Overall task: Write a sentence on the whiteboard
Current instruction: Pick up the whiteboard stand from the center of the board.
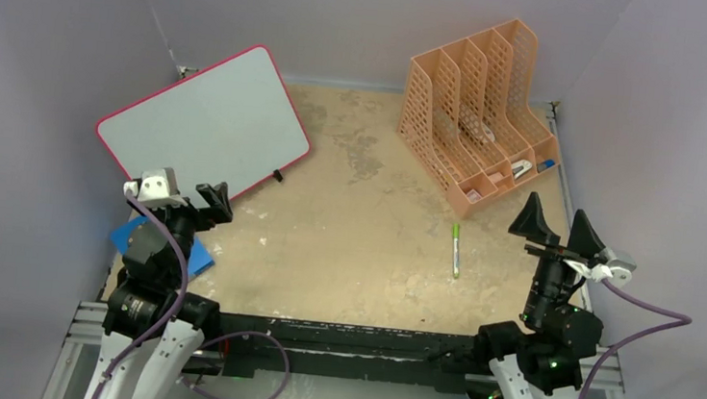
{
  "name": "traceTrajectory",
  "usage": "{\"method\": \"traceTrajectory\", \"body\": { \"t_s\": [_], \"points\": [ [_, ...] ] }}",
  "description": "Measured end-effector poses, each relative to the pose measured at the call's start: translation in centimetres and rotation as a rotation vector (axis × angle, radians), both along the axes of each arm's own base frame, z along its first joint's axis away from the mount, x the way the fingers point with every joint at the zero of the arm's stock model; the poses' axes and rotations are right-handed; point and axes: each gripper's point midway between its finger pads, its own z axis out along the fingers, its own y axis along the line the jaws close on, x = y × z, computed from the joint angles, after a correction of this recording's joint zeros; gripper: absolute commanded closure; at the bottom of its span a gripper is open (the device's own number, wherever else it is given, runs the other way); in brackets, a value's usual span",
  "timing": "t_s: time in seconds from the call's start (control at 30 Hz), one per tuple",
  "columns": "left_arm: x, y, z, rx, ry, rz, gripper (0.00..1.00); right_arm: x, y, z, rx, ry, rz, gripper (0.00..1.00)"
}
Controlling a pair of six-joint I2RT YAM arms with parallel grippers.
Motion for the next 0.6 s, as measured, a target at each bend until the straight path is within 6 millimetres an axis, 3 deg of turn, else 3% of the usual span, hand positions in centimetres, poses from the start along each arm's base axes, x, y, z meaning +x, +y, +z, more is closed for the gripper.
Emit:
{"method": "traceTrajectory", "body": {
  "t_s": [0.43,0.6],
  "points": [
    [1.3,-0.4,-2.1,-0.037,0.140,0.020,0.00,-0.2,0.0,0.1,0.001,-0.008,0.001,0.01],
    [2.9,-1.2,-4.5,-0.054,0.289,0.025,0.00,-0.2,0.0,0.1,0.001,-0.007,0.002,0.01]
  ]
}}
